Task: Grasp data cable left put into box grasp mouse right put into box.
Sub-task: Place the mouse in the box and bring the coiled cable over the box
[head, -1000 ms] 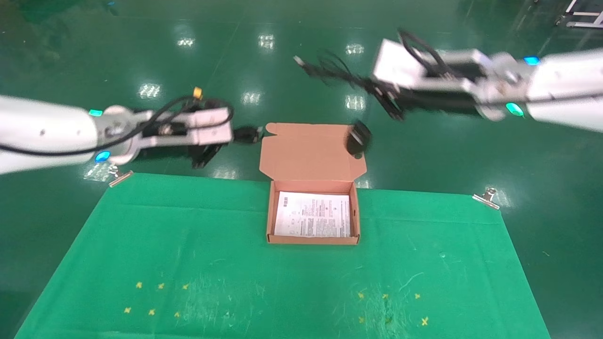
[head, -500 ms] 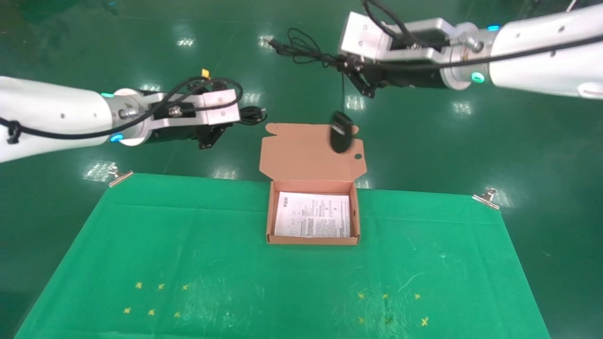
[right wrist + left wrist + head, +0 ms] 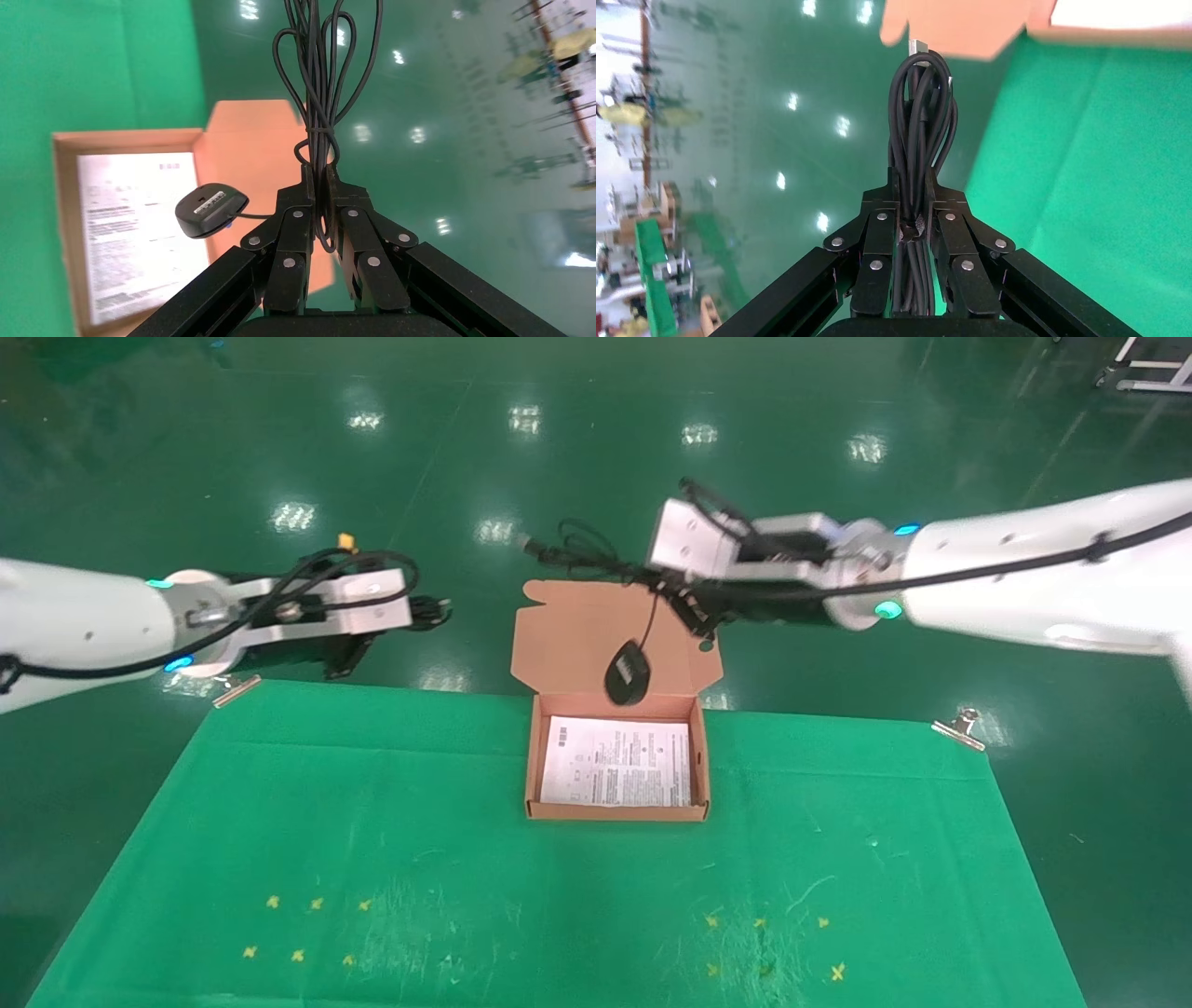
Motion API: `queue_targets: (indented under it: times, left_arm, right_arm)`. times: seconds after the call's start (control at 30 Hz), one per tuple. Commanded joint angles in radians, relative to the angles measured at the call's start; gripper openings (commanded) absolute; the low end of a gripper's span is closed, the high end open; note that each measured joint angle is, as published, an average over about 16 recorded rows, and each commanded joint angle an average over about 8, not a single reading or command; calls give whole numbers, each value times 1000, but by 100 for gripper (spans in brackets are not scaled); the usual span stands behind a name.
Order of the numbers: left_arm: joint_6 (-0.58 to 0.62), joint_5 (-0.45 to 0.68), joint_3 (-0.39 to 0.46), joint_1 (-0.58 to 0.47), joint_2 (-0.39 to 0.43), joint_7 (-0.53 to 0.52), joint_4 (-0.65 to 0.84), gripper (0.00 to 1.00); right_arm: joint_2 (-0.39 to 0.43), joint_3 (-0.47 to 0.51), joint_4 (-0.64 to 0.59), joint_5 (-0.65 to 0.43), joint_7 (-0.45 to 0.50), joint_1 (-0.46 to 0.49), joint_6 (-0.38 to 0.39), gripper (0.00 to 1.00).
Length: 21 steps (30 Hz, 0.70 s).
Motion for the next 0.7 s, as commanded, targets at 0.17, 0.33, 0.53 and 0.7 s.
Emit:
queue_targets:
  times: [0.17,0.33,0.53,0.7]
  left_arm:
    - [47,39,1,19,-37,-54,-43,0]
    - [74,54,1,23,-54,-77,-60,0]
    - [83,60,2,23,-56,-85,-65,0]
    - [83,61,2,23,-55,-86,-66,0]
  right_arm:
    - [-52,-12,-62,1,-15,-25,19,0]
    - [-90,-15,-112,17,-38,-42,25,0]
    - [-124,-8,-167,45,-51,-71,42,0]
    - [-147,0,-245,61,-39,-96,78,0]
